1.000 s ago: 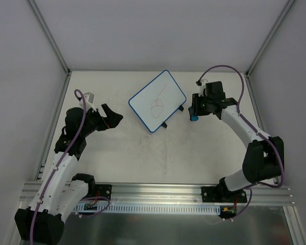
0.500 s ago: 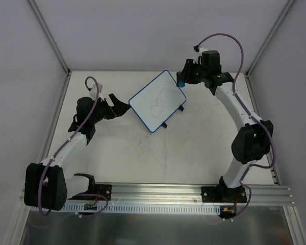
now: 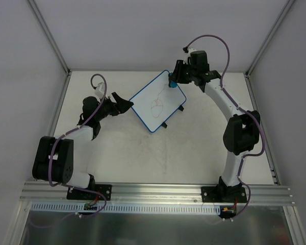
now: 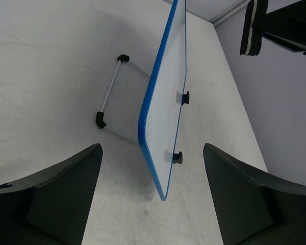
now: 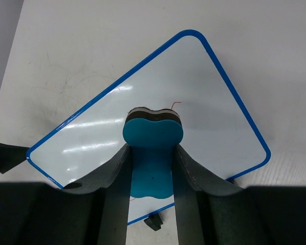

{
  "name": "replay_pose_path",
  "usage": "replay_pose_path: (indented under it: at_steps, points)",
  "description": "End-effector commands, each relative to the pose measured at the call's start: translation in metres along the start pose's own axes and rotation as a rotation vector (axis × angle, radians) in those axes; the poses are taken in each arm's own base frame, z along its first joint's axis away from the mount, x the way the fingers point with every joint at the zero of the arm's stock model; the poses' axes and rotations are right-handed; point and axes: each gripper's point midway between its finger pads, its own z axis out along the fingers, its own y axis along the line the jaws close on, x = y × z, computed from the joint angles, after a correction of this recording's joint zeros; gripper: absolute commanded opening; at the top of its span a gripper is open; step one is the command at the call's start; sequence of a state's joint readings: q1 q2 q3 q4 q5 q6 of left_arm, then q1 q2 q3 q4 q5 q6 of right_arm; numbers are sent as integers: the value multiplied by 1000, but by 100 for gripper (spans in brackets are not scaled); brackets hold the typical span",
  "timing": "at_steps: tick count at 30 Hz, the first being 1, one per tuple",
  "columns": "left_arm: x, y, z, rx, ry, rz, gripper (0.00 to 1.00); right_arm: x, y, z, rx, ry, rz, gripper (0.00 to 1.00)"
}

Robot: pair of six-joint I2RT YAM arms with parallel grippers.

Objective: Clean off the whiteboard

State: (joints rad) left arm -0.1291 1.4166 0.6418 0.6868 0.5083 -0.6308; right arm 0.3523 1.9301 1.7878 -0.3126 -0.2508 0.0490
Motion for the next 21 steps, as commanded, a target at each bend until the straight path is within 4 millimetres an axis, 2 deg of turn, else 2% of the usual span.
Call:
replay_pose_path:
  at_steps: [1, 5, 9, 15, 21]
  points:
    - [-14, -17, 4, 137, -82, 24, 80, -15, 12, -1, -25, -63, -9, 0]
    - [-6, -8, 11, 137, -65, 9, 79, -15, 19, 3, -35, -64, -19, 0]
    - [-9, -13, 13, 184, -94, 23, 77, -12, 26, 10, -39, -57, -27, 0]
    - [-8, -12, 18, 215, -112, 24, 62, -8, 28, 18, -46, -43, -30, 0]
    - [-6, -10, 22, 234, -113, 29, 59, -7, 28, 22, -32, -47, -32, 0]
